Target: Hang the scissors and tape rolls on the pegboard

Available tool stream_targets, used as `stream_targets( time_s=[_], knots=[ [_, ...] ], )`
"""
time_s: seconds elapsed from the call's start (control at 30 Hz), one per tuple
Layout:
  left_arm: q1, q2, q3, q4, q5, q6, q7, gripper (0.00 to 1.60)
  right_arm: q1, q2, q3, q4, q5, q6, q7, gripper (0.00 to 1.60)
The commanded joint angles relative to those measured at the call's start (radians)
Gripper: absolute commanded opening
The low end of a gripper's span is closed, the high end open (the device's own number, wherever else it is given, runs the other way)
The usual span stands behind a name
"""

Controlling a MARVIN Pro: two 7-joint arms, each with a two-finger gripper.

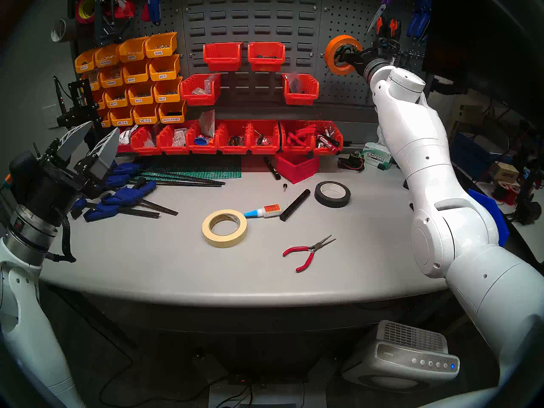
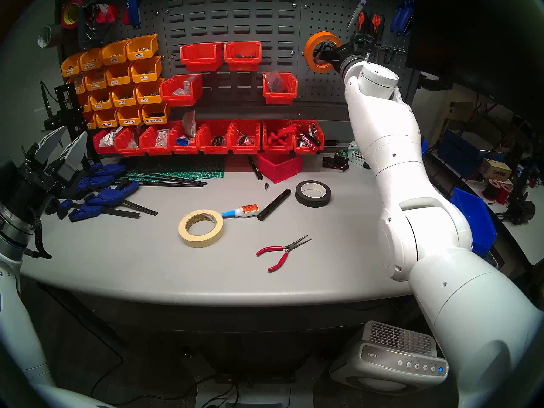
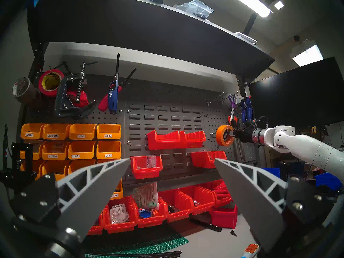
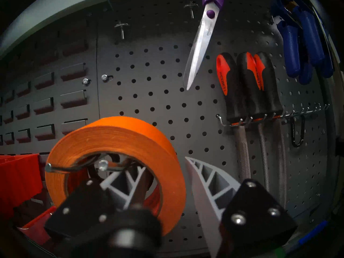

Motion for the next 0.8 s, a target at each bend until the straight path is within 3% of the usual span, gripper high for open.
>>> stream_targets(
  time_s=[0.0, 0.37, 0.77],
  knots=[
    [-0.010, 0.000, -0.002, -0.019, -0.008, -0.002, 0.002, 1.60, -0.006, 0.030, 0.013, -0.104, -0.002, -0.001, 0.007, 1.39],
    [-0.010, 0.000, -0.002, -0.020, -0.009, -0.002, 0.003, 1.60, -0.111, 0.067, 0.036, -0.225, 0.004, 0.028, 0.013, 1.41],
    [-0.010, 0.001, -0.002, -0.018, -0.007, -0.003, 0.001, 1.60, -0.203, 0.117, 0.080, -0.357, 0.031, 0.016, 0.086, 1.46]
  ],
)
